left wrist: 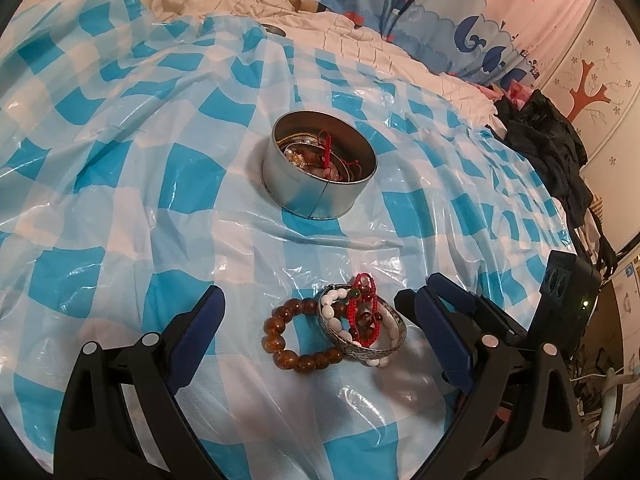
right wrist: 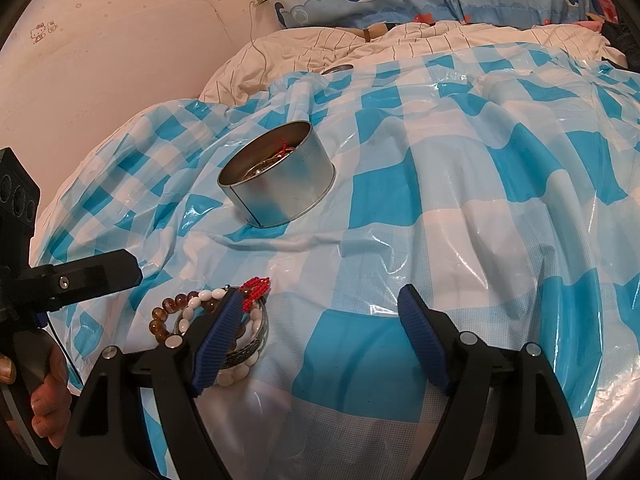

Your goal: Organize jewelry

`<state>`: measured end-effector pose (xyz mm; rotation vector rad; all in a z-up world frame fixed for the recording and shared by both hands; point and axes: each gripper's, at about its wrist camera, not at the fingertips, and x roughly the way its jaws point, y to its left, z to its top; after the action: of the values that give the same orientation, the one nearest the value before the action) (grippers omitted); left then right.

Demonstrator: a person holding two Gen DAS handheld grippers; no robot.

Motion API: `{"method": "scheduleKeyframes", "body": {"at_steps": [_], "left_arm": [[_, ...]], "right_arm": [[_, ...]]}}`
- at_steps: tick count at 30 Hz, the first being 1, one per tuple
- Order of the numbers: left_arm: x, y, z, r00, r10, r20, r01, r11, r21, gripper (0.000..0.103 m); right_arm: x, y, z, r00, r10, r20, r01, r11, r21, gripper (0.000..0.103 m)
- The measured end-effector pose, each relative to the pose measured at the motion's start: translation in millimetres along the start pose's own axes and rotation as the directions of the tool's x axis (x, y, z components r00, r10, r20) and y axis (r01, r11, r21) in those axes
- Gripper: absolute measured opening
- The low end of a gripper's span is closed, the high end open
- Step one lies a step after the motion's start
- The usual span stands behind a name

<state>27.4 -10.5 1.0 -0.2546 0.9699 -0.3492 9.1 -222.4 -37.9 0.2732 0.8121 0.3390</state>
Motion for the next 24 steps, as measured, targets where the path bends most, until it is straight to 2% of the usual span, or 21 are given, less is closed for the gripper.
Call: {"method": "scheduleKeyframes", "body": {"at_steps": [24], "left_arm": [[5.3,-1.2,-3.4,1.0,0.011,-0.017,-0.011,1.0,0.013,0.092]], "right_arm": [[0.1,0.0,-0.3,1.0,0.001,0.0,-0.001,1.0,0.0,0.077]]}}
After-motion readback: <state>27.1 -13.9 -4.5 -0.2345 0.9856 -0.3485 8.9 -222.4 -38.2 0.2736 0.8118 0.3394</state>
